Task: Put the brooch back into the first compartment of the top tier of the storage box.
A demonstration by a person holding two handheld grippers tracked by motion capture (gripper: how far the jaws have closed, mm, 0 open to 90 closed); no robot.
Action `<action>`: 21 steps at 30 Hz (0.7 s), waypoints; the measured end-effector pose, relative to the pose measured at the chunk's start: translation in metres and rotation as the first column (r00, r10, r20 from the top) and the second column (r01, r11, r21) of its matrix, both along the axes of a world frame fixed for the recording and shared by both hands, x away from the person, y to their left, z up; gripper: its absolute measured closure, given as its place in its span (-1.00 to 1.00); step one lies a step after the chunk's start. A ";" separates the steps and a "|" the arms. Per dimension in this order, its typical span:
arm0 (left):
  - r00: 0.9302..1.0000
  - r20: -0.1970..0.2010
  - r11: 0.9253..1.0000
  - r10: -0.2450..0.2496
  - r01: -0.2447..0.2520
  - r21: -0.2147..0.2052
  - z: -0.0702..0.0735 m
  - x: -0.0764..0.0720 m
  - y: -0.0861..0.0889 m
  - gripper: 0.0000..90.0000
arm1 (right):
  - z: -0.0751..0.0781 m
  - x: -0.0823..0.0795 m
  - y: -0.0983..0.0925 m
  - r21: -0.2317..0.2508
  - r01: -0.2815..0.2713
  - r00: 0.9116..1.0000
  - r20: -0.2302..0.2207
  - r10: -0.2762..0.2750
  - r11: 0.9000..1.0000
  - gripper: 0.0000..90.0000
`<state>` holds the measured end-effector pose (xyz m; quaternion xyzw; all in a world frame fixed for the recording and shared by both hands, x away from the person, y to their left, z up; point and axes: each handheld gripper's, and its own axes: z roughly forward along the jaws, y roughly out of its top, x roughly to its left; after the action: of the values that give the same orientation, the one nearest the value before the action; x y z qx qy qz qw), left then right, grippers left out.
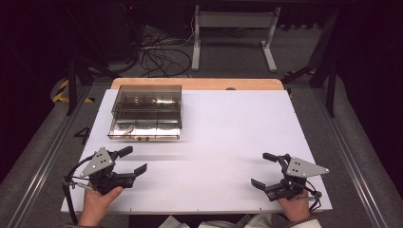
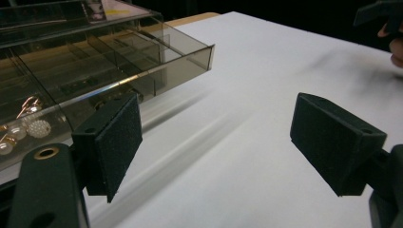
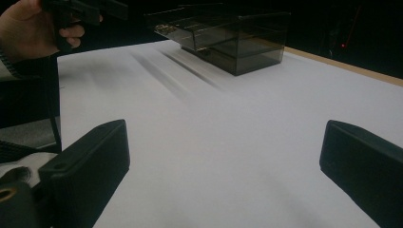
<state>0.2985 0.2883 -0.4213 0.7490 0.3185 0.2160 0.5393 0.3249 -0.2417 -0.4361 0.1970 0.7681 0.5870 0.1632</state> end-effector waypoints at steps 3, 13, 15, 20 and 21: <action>1.000 0.010 1.000 -0.004 0.004 0.018 -0.007 -0.001 -0.001 -0.59 | 0.000 0.000 0.000 -0.002 -0.001 1.000 -0.003 0.001 1.000 -0.93; 1.000 -0.003 0.999 -0.012 0.013 0.035 -0.029 -0.002 -0.002 -0.58 | -0.001 0.001 0.001 -0.007 -0.001 1.000 -0.006 0.001 1.000 -0.93; 1.000 -0.002 0.999 -0.012 0.012 0.034 -0.031 -0.002 -0.001 -0.58 | -0.001 0.001 0.001 -0.007 0.000 1.000 -0.007 0.000 1.000 -0.93; 1.000 0.001 0.999 -0.002 0.002 0.050 -0.035 -0.007 -0.003 -0.59 | -0.002 0.002 0.001 -0.010 0.001 1.000 -0.013 -0.001 1.000 -0.93; 1.000 0.000 0.998 -0.001 0.001 0.061 -0.037 -0.008 -0.003 -0.59 | -0.002 0.002 0.001 -0.010 0.000 1.000 -0.016 0.000 1.000 -0.93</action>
<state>0.2907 0.2849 -0.4580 0.7653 0.3113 0.2253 0.5164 0.3271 -0.2411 -0.4385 0.2009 0.7724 0.5814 0.1582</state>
